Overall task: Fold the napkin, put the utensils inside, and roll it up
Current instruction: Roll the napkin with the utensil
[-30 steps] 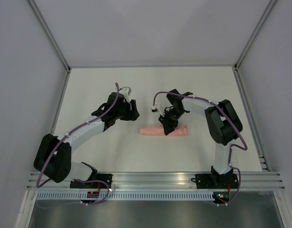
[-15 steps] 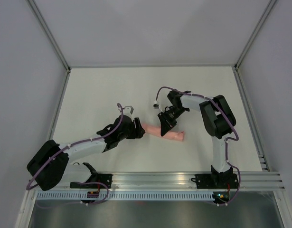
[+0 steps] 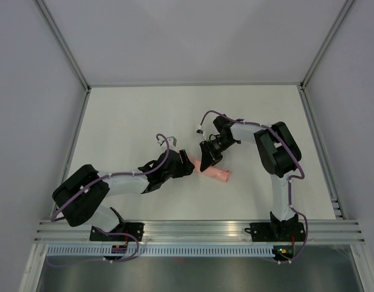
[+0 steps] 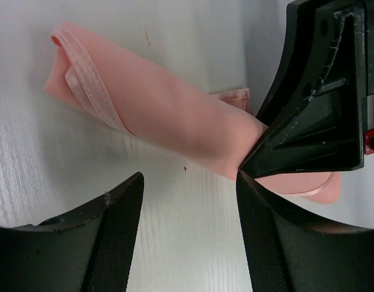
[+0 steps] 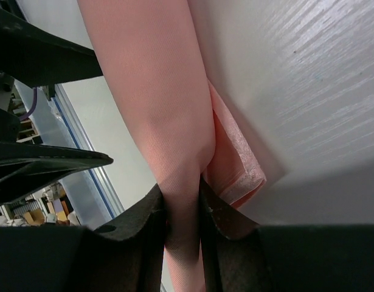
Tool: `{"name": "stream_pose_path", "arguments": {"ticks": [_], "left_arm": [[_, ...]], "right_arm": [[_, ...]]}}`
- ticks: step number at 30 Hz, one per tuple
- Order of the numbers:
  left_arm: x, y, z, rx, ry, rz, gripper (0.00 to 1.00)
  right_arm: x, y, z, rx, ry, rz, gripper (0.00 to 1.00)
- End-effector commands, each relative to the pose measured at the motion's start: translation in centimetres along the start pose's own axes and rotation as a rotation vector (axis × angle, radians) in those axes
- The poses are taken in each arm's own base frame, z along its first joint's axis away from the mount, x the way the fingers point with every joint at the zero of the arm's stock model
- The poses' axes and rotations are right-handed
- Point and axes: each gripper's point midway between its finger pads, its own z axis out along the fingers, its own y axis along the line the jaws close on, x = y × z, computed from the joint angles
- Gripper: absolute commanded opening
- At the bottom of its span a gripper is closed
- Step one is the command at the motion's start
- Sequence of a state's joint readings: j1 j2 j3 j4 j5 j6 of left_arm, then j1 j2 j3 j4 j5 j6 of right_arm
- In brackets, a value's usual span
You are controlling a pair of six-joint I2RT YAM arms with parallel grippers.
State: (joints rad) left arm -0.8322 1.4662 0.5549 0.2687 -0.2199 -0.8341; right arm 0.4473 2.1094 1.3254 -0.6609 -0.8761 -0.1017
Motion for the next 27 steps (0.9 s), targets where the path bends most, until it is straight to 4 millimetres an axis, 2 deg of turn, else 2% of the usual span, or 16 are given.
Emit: {"name": "stream_pose_path", "arguments": {"ticks": [1, 7, 14, 21, 27], "left_arm": [[-2.2, -1.7, 0.9, 0.021, -0.090, -0.109, 0.67], [-1.9, -1.3, 2.0, -0.009, -0.102, -0.164, 0.68], [-2.6, -1.4, 1.9, 0.026, -0.162, -0.215, 0.67], [-2.2, -0.2, 3.0, -0.076, -0.148, -0.272, 0.67], [-2.3, 0.0, 3.6, -0.119, -0.151, -0.287, 0.66]], "right_arm": [[-0.8, -2.5, 1.2, 0.078, -0.035, -0.015, 0.32], [-0.9, -2.3, 1.3, 0.066, -0.044, -0.010, 0.32], [-0.9, -2.0, 1.4, 0.035, -0.043, -0.002, 0.32], [-1.0, -1.5, 1.3, 0.020, -0.047, 0.002, 0.32], [-1.6, -1.0, 1.1, 0.002, -0.052, -0.004, 0.32]]}}
